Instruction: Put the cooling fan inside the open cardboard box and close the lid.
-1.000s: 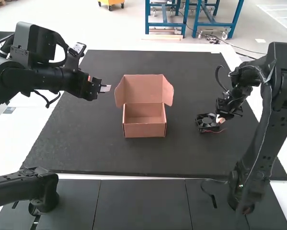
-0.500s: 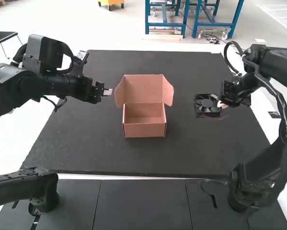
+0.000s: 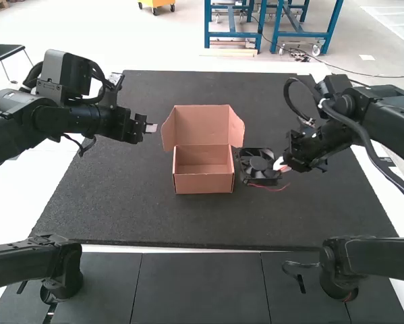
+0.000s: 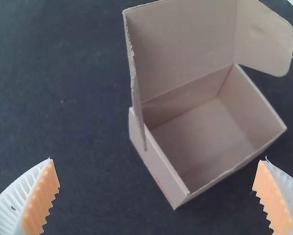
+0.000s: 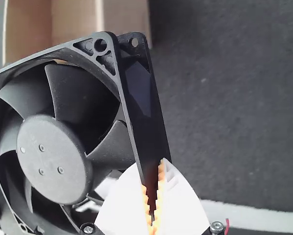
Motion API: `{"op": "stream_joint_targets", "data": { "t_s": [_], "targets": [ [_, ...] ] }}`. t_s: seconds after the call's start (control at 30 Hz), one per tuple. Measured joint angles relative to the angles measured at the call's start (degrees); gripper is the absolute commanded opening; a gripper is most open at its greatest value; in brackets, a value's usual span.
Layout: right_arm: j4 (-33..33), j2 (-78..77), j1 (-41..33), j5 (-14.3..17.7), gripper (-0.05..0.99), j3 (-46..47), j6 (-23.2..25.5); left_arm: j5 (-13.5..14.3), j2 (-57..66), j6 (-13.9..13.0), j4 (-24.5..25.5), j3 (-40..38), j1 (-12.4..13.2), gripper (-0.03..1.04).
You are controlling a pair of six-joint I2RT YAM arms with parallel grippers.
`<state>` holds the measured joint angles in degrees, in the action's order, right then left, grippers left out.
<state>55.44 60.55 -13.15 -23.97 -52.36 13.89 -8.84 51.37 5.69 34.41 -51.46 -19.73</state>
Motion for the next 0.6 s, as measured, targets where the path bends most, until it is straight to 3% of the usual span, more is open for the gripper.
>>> {"op": "stream_joint_targets", "data": {
  "t_s": [0.37,0.6],
  "targets": [
    [-7.87,0.00,-14.40,-1.57,-0.02,3.43,11.34,0.00,0.00,2.54,-1.70,0.44,1.40,0.94],
    [-12.70,0.66,-20.31,-1.46,-0.02,5.42,15.91,0.00,0.00,4.28,-2.51,0.42,1.51,0.94]
  ]
}}
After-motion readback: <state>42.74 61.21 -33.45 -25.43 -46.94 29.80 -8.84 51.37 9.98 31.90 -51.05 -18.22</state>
